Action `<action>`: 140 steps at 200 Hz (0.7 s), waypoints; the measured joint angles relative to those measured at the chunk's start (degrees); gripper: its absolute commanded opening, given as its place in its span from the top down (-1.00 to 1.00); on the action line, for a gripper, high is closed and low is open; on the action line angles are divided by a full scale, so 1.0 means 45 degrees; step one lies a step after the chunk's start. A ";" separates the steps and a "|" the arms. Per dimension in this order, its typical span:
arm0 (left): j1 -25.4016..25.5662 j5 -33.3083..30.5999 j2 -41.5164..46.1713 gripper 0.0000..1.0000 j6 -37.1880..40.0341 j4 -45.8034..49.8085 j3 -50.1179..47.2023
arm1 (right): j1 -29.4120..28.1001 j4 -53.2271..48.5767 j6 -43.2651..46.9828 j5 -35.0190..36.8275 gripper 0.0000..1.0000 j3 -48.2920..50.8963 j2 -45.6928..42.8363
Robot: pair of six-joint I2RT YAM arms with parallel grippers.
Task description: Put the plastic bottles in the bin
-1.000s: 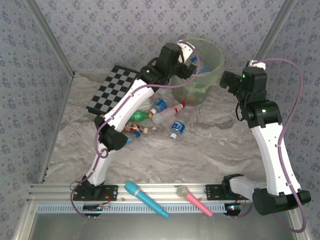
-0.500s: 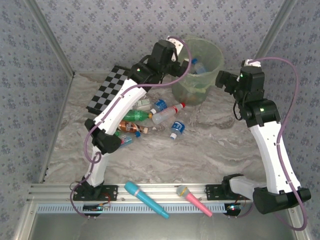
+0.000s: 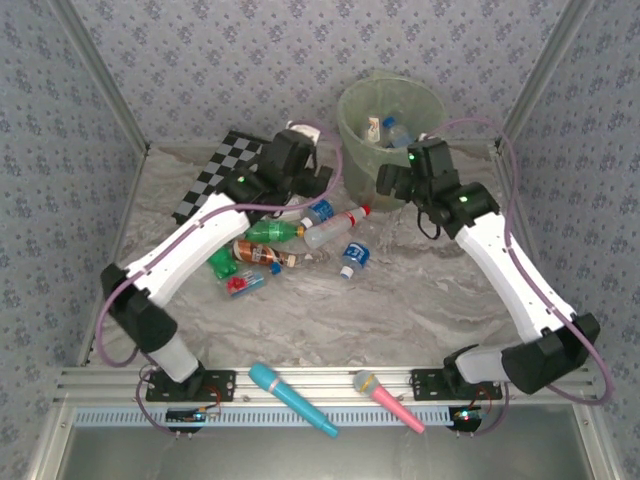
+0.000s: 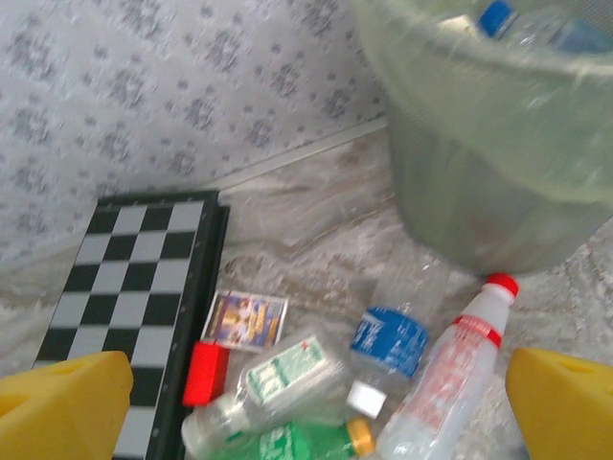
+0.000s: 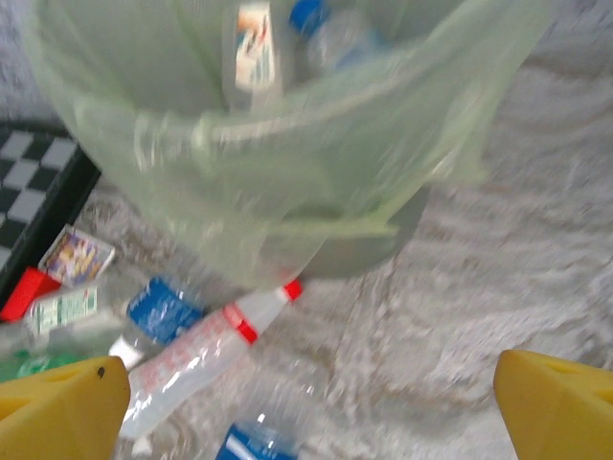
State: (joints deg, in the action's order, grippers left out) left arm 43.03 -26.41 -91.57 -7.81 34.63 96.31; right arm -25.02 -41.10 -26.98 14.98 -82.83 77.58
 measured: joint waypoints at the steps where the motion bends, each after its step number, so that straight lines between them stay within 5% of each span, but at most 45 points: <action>1: -0.0029 0.0005 0.0121 -1.00 -0.0058 -0.0005 -0.0146 | -0.0019 -0.0024 -0.0078 -0.0053 -0.99 0.0015 0.0063; 70: -0.1297 0.0058 0.4838 -1.00 -0.2069 -0.0515 -0.5071 | -0.0685 -0.0355 -0.2312 -0.1273 -0.90 0.0544 0.2545; 140: -0.2064 0.1209 0.6426 -0.99 -0.3390 -0.0316 -0.6844 | -0.0971 -0.0306 -0.4469 -0.1632 -0.74 0.0568 0.5255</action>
State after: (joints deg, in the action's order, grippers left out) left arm 33.74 -20.97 -62.65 -23.07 33.21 65.52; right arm -29.39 -42.48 -47.09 7.64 -80.27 101.23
